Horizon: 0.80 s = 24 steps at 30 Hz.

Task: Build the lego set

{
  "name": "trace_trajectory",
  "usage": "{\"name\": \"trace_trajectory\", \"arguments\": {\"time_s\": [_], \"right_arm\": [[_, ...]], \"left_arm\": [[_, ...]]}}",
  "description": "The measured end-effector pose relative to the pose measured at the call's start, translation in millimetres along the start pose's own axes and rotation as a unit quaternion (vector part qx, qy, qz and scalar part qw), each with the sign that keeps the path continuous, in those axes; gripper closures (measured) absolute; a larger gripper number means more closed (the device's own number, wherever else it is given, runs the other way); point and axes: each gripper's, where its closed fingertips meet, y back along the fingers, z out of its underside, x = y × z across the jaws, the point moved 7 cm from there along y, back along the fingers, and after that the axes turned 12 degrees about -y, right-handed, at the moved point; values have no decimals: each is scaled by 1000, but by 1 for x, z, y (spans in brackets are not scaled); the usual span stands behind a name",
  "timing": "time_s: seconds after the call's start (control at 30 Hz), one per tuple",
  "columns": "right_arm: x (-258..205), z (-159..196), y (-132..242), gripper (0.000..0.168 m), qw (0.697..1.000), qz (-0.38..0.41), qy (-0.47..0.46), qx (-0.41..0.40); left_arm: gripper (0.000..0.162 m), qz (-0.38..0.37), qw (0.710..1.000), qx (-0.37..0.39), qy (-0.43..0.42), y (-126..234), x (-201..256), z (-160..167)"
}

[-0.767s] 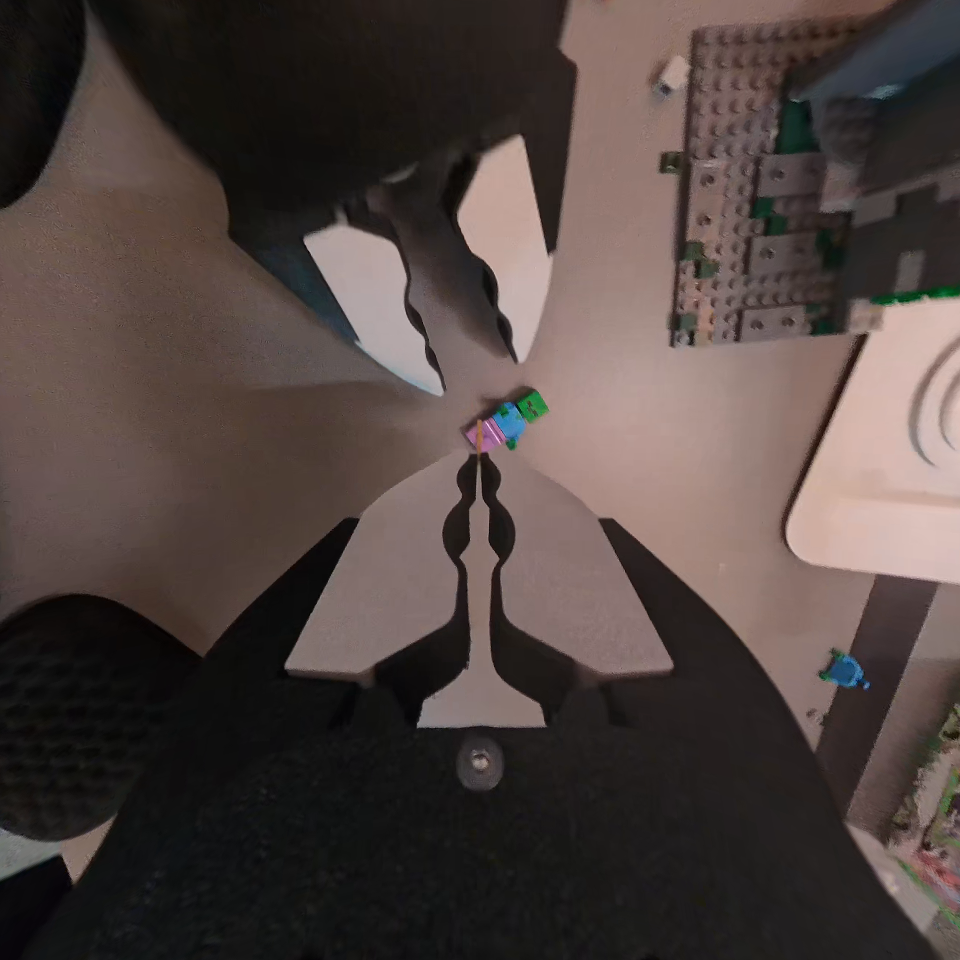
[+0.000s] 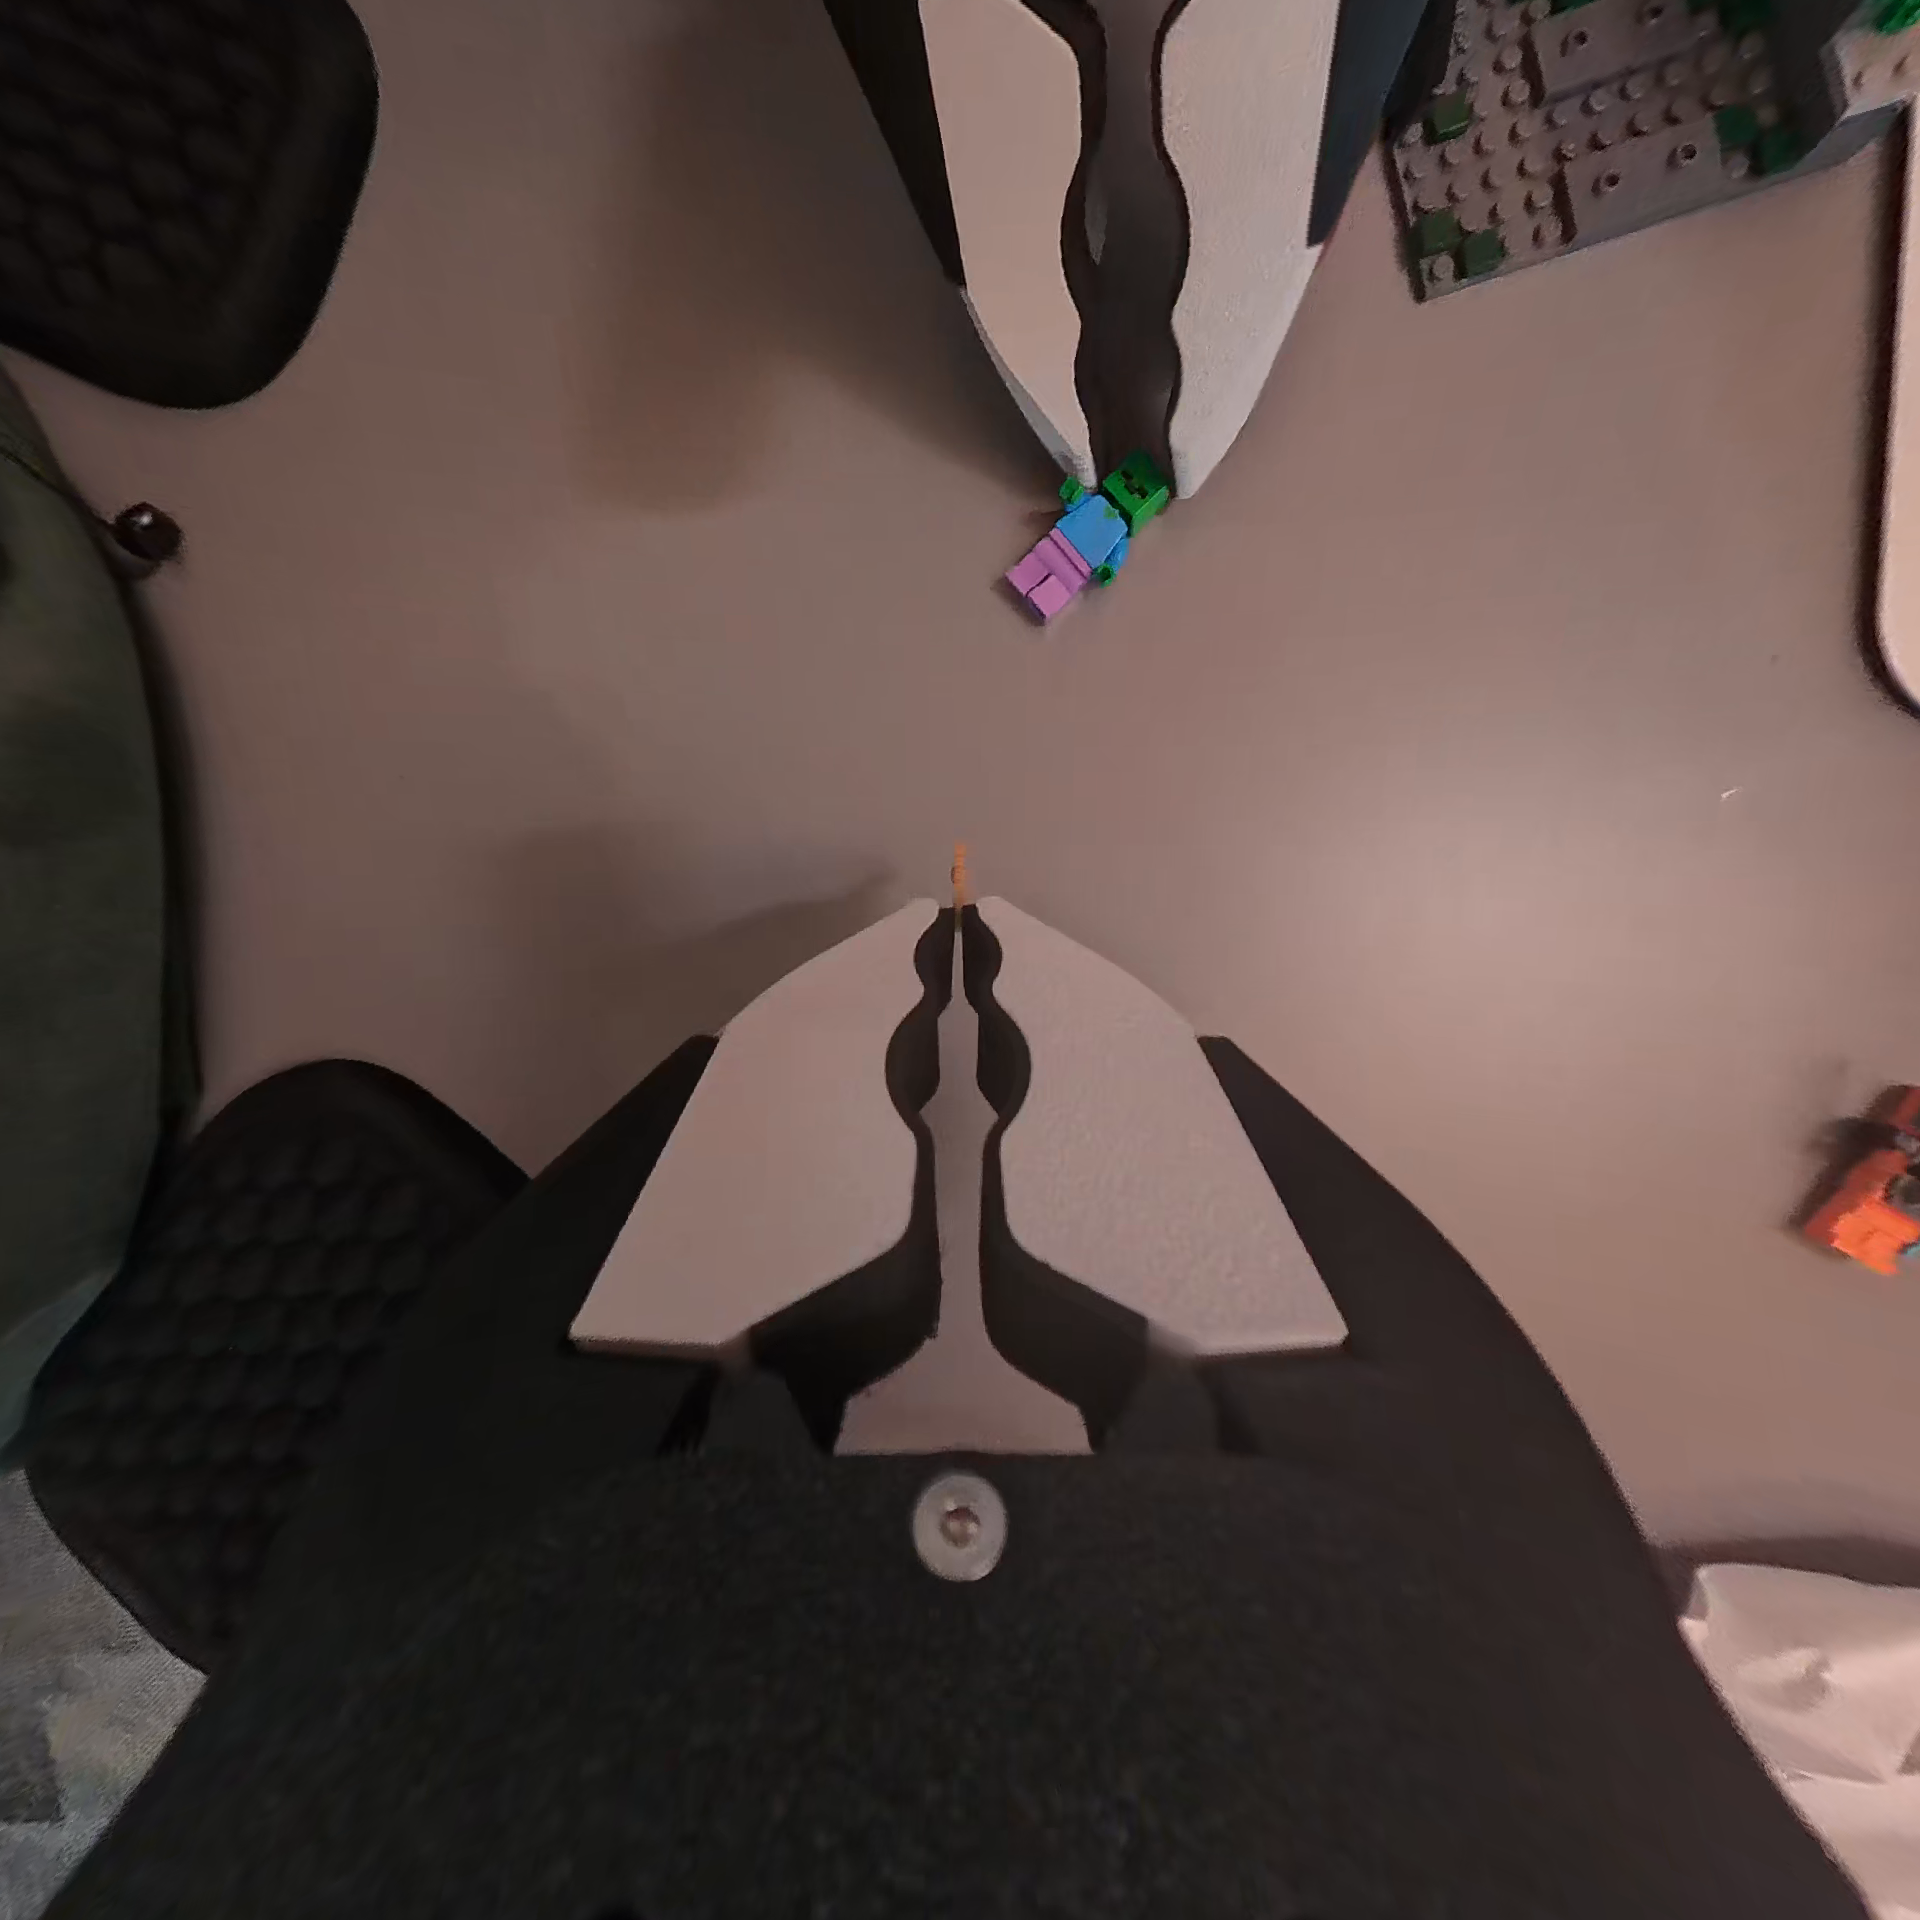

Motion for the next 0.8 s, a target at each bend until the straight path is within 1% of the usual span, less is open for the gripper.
{"name": "trace_trajectory", "arguments": {"time_s": [0.03,0.17,0.27,0.33,0.4,0.43,0.5,0.57,0.67,0.8], "right_arm": [[0,2,0,167,1000,-3,-2,3],[3,9,-1,167,1000,-11,-8,15],[4,12,-3,167,999,-12,-11,27],[4,14,-5,167,999,-11,-12,35],[3,15,-6,167,999,-10,-13,43],[3,15,-7,167,999,-10,-14,47],[2,16,-8,167,998,-9,-16,52],[0,17,-8,167,998,-10,-15,57],[-3,19,-8,167,998,-10,-13,60],[-5,21,-5,167,998,-9,-13,66]], "left_arm": [[146,2,1000,-5,-12,0,0,-2],[147,-26,996,-44,-76,4,3,-11],[147,-79,979,-105,-159,13,5,-23],[148,-124,947,-175,-238,18,8,-31],[147,-159,902,-246,-317,18,13,-36],[147,-168,880,-272,-350,16,16,-39],[147,-172,851,-305,-391,11,25,-41],[147,-174,836,-320,-411,8,30,-44],[147,-163,826,-323,-432,7,36,-51],[147,-159,802,-339,-465,4,42,-58]]}}
